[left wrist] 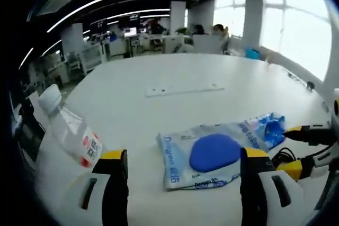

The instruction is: Arrange the tabletop items into an orderly group along one side of the table until the central work area is clear of visible clutter.

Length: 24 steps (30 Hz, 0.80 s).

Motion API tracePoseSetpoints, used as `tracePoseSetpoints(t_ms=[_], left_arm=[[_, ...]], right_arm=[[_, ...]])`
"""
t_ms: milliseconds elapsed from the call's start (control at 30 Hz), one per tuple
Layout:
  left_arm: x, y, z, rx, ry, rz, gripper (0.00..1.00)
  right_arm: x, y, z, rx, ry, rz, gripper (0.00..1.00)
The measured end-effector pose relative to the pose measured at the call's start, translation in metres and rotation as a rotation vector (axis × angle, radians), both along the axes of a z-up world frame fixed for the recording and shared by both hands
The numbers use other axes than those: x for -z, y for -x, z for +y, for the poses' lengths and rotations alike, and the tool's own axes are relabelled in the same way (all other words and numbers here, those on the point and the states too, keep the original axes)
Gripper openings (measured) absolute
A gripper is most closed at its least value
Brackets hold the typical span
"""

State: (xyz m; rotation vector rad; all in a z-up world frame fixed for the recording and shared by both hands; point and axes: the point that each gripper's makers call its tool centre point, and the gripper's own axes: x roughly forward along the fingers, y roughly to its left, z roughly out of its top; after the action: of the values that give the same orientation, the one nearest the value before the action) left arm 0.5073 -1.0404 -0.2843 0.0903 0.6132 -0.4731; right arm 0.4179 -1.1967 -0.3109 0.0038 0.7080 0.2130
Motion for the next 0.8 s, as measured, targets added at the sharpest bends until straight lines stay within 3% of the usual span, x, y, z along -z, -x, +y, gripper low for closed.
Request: tracePoseSetpoints(t_ms=[400, 600, 800], left_arm=[[0.000, 0.031, 0.022, 0.023, 0.003, 0.023, 0.84], [-0.004, 0.042, 0.048, -0.021, 0.046, 0.041, 0.82], [-0.010, 0.054, 0.075, -0.017, 0.044, 0.031, 0.81]], right_arm=[[-0.020, 0.023, -0.012, 0.037, -0.034, -0.030, 0.70], [-0.024, 0.036, -0.015, 0.061, -0.047, -0.030, 0.68], [-0.026, 0.052, -0.019, 0.074, -0.048, -0.030, 0.68]])
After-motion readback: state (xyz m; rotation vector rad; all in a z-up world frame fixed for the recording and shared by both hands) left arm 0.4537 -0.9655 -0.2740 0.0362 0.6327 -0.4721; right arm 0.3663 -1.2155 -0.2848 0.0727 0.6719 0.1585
